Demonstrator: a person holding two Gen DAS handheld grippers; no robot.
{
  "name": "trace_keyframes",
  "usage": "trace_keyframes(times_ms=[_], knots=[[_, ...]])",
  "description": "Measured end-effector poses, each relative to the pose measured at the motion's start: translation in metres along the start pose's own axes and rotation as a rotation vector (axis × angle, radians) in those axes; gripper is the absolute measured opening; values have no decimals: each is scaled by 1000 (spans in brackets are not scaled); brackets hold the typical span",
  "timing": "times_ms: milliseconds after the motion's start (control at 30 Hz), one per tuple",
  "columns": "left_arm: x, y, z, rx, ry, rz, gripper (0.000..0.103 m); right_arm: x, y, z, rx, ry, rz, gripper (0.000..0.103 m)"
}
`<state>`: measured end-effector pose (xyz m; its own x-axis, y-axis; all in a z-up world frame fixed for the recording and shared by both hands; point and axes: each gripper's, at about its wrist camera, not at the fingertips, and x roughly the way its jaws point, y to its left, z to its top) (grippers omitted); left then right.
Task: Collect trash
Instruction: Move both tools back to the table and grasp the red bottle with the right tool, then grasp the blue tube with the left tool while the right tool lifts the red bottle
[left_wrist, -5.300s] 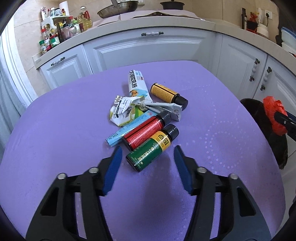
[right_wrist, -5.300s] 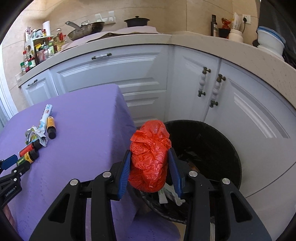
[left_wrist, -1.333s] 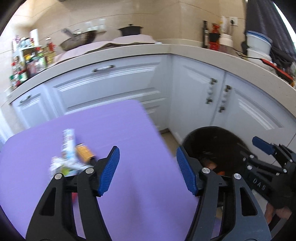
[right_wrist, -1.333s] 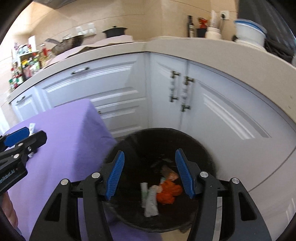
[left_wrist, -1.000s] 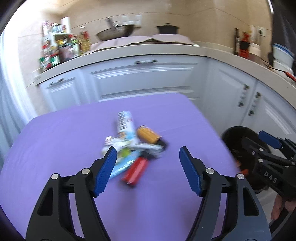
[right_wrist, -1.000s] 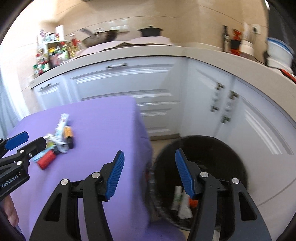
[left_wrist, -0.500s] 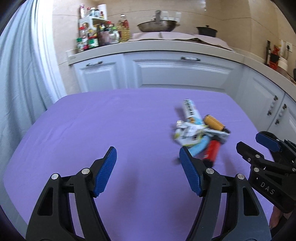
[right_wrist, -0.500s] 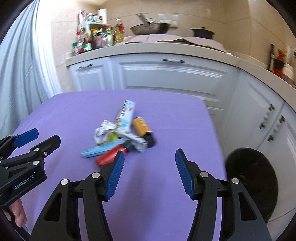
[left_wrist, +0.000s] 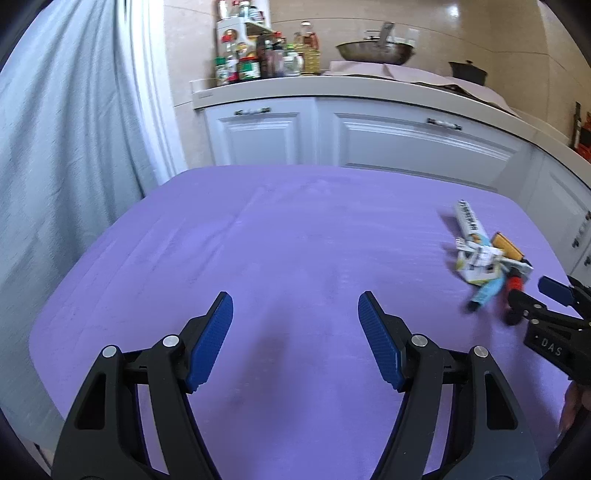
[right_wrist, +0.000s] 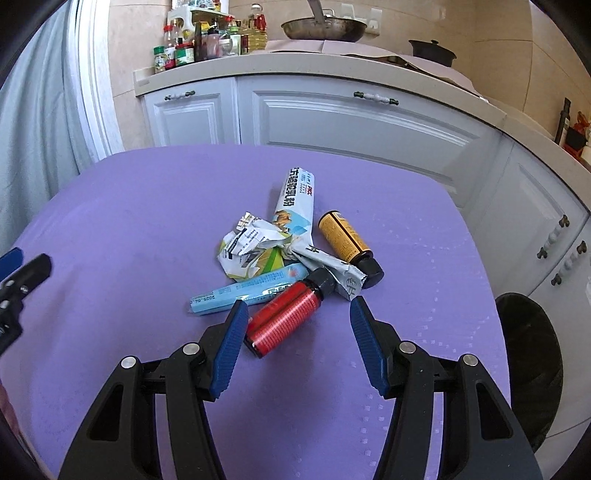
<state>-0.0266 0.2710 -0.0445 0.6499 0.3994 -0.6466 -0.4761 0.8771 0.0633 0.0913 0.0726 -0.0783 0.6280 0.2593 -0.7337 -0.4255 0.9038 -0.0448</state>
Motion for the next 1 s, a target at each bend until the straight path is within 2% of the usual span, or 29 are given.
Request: trace_keyframes(times_ms=[233,333,400,733,1000], knots=[[2,18,-1,-37,1,-2,69,7,-3,-5,3,34,-27,57],[3,15,-3,-34,3,-17,69,7,-5,-5,4,40,-23,41],[5,13,-3,-32,5,-34,69,8,-6,-5,7,46,-6,26],[3,-32,-3,21,5,-135,69,-13,-19,-15,11,8,1,25],[7,-93,0,101,18,-237,69,-31,-55,-24,63,-24,-33,25]])
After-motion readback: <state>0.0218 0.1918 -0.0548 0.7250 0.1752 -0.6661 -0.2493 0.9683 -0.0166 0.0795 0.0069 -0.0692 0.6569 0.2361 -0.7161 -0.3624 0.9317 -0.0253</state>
